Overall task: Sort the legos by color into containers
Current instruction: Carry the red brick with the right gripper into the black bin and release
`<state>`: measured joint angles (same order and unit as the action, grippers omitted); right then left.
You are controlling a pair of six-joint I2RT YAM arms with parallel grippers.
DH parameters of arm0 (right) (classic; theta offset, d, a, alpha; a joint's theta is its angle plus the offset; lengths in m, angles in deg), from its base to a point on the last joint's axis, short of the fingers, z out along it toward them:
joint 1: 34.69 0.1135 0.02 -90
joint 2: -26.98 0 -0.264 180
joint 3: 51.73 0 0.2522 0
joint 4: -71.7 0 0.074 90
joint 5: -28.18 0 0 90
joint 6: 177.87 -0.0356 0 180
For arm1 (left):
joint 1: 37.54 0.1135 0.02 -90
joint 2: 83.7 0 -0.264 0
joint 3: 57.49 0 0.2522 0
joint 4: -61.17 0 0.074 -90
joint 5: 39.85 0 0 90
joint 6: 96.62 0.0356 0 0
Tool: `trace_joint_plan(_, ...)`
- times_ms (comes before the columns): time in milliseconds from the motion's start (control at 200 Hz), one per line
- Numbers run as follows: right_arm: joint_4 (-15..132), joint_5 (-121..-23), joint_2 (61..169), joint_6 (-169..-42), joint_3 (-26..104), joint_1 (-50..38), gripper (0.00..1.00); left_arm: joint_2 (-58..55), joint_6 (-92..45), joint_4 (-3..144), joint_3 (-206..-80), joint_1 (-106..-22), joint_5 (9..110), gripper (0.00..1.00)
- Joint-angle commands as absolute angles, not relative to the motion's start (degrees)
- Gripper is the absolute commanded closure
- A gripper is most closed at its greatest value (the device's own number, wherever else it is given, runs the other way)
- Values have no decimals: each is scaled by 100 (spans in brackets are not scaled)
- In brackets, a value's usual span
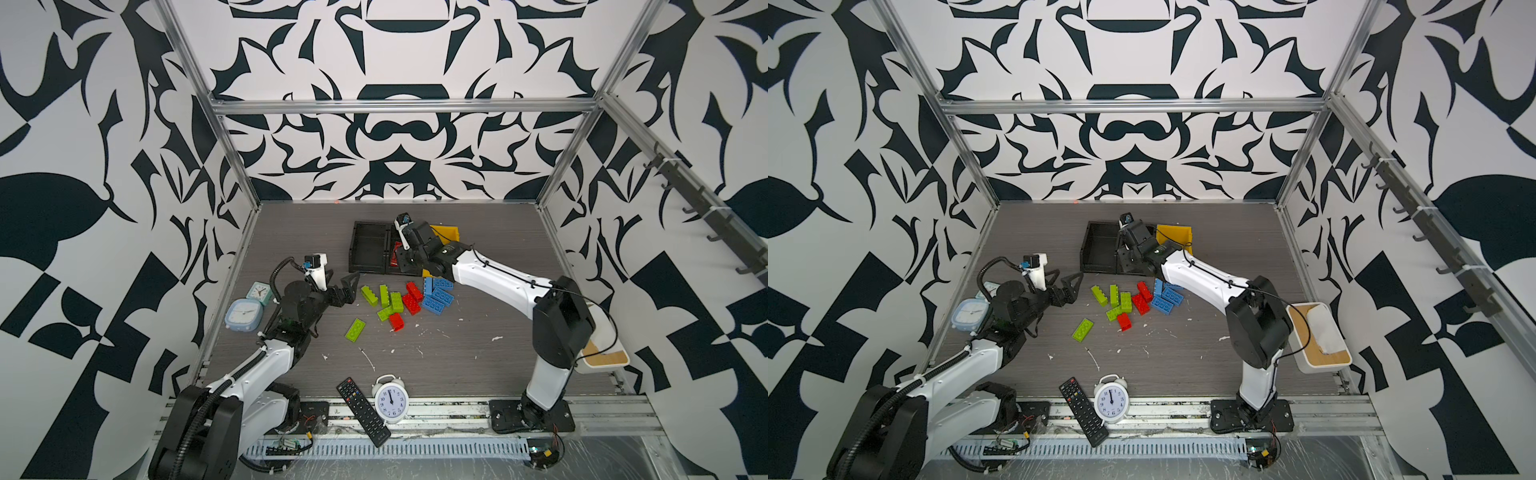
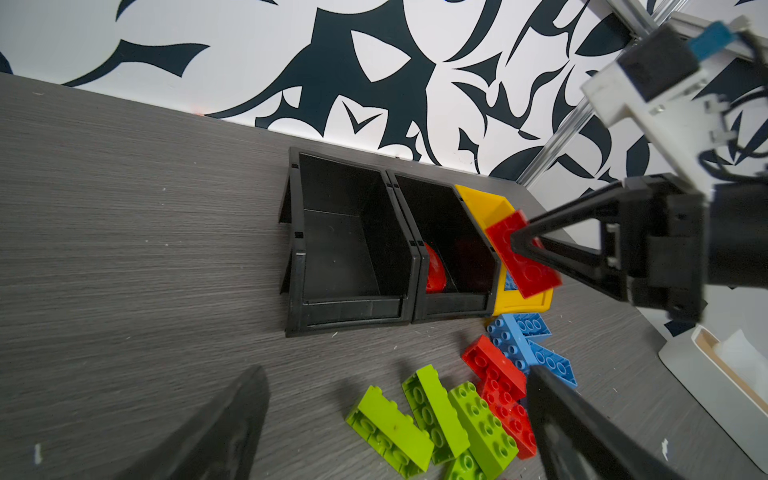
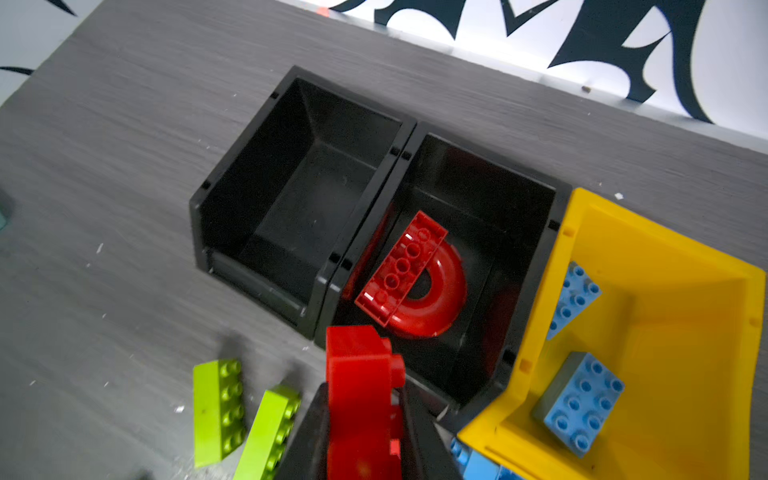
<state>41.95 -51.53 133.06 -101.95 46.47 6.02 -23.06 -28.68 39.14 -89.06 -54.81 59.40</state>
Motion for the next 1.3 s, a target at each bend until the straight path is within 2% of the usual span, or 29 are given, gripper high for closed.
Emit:
trace_joint_plan(0,4482,-4768,13511,-10233,5078,543,83,-2269,-2908,3783,-8900,-5496,6007,1)
trace_joint_plan(300,4841,-4692,14127,-10276,5482,412,81,-2302,-2897,3805,-8897,-5499,5982,1)
trace_joint_plan(615,4998,-4603,14288,-10262,5539,346,77,-2259,-2922,3779,-8894,-5494,6008,1)
trace_joint_plan(680,5022,-4616,14320,-10262,5543,332,70,-2256,-2923,3784,-8901,-5496,6015,1)
trace_joint_plan(780,4981,-4638,14385,-10259,5580,337,49,-2265,-2925,3780,-8895,-5495,6016,1)
trace_joint_plan(865,4851,-4660,14397,-10262,5632,337,43,-2274,-2925,3792,-8898,-5494,6012,1)
trace_joint_plan(1130,4468,-5014,13733,-10130,5235,532,42,-2297,-2939,3789,-8899,-5494,6036,1)
trace_joint_plan(1295,3743,-5778,13113,-9891,4760,873,42,-2360,-2960,3810,-8884,-5498,6029,1)
